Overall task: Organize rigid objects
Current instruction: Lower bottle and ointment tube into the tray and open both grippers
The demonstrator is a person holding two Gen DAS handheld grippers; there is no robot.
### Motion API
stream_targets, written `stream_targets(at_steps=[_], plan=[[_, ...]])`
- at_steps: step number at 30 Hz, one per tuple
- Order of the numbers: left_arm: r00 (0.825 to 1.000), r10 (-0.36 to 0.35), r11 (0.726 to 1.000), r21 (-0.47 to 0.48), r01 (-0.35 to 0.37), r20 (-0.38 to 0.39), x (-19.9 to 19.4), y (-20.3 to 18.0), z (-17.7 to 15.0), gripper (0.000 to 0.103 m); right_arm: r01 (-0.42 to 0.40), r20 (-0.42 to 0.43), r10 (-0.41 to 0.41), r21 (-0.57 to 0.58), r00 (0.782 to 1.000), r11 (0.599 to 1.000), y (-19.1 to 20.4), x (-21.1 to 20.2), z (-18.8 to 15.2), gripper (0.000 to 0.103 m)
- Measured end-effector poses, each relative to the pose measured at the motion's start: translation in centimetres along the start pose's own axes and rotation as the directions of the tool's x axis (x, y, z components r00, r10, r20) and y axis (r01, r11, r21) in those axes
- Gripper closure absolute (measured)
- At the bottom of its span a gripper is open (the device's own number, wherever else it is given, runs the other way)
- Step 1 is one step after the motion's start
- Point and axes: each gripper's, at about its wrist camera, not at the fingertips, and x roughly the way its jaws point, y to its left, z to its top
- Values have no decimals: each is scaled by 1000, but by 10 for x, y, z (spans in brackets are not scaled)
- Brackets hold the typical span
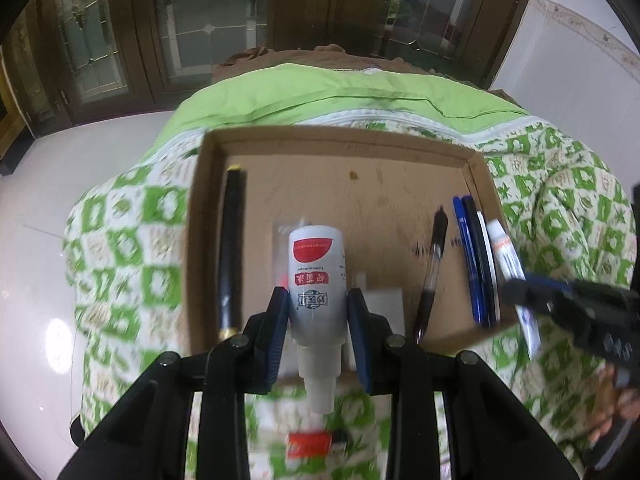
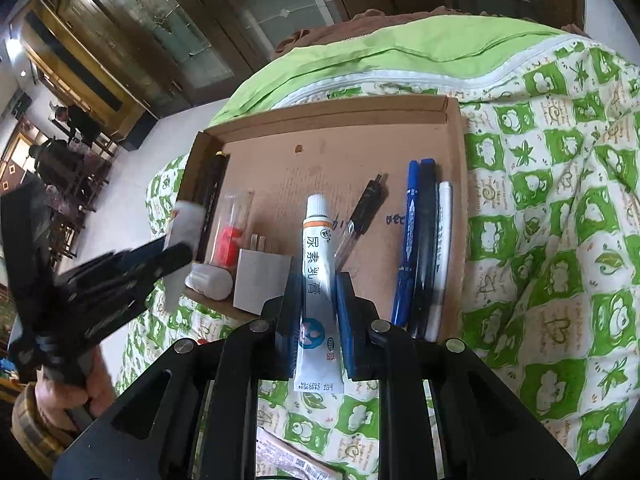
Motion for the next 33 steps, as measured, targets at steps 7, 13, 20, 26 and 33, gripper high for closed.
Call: stream_targets(at_steps=[7,13,20,26,33], plan=[[999,-42,999,-13,41,-13,29,-13,34,73,-8,-7,8,20,1000,1000,-12,6,8,87],[998,-47,999,-7,47,-34,57,-21,50,73,-2,-12,3,33,1000,999,-19,12,14,87],[999,-24,1000,7,24,-48,67,-8,46,73,-9,-32,10,33,999,999,-18,38,34,87],[999,1,1000,8,-1,-34,63,8,40,73,-20,-42,22,43,999,999,-11,62,53,87],[1000,12,1000,16,-11,-29,63,9,39,73,5,-57,-6,-10,998,1000,1,90,58,87]])
